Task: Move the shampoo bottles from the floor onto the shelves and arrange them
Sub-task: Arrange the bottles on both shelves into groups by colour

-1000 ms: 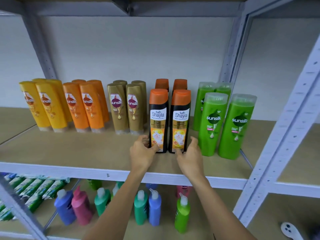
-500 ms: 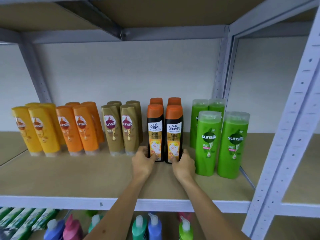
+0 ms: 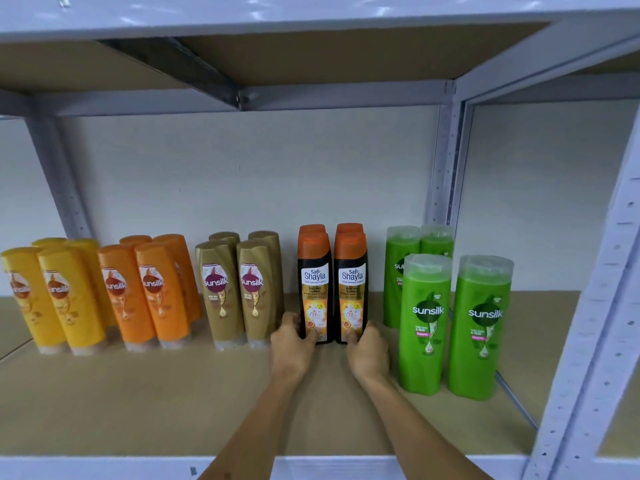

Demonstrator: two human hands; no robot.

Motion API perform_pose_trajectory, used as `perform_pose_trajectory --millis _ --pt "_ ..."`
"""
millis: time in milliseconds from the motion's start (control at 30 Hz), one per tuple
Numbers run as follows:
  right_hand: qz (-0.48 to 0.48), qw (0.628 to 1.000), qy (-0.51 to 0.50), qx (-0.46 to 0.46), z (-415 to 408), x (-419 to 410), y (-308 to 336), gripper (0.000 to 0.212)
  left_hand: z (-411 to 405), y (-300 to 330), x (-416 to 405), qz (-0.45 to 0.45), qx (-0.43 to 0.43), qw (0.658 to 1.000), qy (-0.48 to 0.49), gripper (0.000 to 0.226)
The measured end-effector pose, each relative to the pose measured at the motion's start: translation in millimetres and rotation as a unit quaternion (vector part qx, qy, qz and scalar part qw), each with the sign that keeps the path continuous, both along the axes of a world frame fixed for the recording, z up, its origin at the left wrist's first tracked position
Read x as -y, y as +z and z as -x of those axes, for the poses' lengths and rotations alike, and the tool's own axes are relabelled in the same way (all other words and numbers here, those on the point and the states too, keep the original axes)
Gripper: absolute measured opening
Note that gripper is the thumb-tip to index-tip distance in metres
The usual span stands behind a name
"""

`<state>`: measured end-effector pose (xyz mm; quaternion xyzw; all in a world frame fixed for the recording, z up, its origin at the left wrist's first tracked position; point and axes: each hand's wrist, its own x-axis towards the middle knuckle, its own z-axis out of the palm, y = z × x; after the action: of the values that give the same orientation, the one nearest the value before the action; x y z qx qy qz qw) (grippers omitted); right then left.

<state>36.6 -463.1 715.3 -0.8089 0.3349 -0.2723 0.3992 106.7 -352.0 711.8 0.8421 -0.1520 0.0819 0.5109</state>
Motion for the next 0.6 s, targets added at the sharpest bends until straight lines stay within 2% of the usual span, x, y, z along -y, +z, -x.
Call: perform_pose_trajectory --millis 600 --pt "0.012 1.0 -0.003 0.0 -12.0 9.9 -5.3 0.016 -10.5 -6.5 3.2 -0.012 -0.028 0.999 0.011 0.043"
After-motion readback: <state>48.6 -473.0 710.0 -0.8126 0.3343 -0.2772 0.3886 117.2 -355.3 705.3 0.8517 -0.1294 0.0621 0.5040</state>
